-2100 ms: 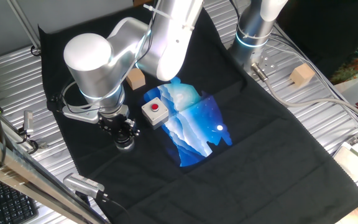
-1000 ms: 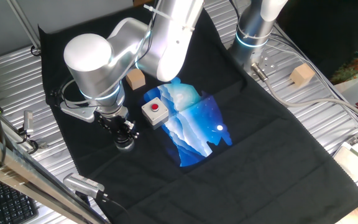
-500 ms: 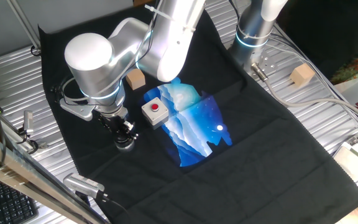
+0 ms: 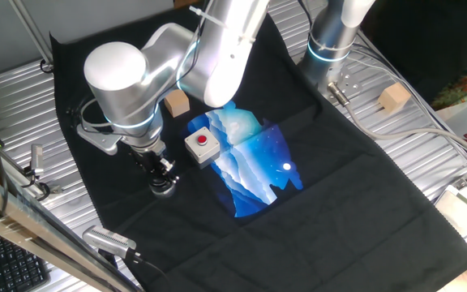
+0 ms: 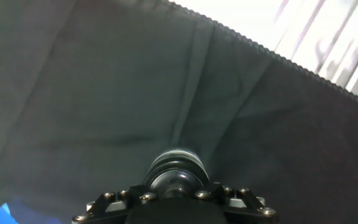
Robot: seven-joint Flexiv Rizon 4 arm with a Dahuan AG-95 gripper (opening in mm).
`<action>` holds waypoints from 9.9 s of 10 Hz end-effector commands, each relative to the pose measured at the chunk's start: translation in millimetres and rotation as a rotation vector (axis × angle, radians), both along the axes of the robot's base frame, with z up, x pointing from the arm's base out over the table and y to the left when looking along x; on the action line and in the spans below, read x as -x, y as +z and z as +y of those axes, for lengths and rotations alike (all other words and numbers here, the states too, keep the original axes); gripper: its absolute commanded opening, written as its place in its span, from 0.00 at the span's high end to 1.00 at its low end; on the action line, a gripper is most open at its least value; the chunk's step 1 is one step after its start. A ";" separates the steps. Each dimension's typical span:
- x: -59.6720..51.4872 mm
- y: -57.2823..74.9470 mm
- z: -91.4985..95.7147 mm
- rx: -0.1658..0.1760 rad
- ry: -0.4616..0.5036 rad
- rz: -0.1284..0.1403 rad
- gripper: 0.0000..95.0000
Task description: Screw the lid onto the jar
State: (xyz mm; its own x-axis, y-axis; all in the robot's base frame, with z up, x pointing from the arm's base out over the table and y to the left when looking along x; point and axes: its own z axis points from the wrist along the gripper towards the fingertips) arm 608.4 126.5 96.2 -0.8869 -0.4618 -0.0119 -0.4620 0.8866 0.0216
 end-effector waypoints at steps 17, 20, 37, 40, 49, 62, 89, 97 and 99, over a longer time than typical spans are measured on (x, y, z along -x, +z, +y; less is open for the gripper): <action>-0.8 -0.1 -1.4 -0.007 -0.436 -0.012 1.00; -1.1 0.4 -4.3 -0.007 -0.501 -0.015 1.00; -5.7 -0.7 -5.6 0.002 -0.578 -0.044 1.00; -7.3 0.1 -4.4 0.000 -0.578 -0.045 1.00; -10.2 1.0 -3.3 -0.005 -0.571 -0.045 1.00; -11.6 1.1 -3.5 0.000 -0.558 -0.046 1.00; -12.2 1.5 -1.1 0.037 0.401 -0.051 0.00; -15.2 -1.9 -3.5 0.064 0.563 -0.073 0.20; -15.6 -2.2 -4.0 0.058 0.552 -0.075 0.20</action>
